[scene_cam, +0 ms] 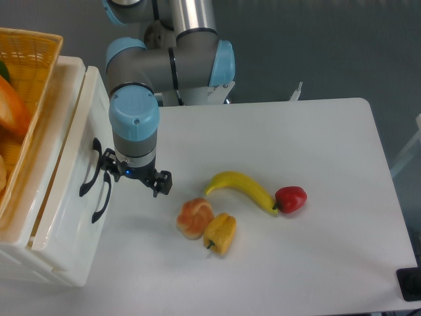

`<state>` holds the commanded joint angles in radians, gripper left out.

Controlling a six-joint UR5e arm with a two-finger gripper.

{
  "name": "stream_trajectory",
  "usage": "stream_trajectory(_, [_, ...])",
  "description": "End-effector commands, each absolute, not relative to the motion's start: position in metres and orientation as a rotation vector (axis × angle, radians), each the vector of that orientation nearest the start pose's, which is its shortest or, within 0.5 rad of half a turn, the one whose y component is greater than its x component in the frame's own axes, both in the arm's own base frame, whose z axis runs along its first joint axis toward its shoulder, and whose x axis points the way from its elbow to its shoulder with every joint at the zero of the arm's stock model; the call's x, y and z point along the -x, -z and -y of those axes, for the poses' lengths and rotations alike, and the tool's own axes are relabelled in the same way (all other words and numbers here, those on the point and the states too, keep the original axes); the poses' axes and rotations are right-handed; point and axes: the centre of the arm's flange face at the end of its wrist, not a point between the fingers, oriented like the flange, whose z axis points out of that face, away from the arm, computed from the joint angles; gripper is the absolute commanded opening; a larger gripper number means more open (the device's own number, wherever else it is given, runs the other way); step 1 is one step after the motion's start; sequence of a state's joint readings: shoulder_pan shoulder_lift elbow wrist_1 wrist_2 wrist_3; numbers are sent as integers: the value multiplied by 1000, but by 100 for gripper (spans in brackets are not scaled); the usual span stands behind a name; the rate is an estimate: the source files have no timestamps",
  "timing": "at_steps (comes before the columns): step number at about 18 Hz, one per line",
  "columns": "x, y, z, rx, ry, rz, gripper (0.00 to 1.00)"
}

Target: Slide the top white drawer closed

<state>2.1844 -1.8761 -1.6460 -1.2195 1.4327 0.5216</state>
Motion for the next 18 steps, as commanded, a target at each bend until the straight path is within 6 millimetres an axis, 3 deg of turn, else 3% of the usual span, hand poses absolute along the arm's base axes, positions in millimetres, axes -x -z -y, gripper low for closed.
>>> stream_trajectory(10, [214,-321,-568,3082,203,133,100])
stream_trajectory(14, [221,-326,-567,3074,193,146,100])
stream_trajectory(18, [267,-348,-558,3029,145,246,100])
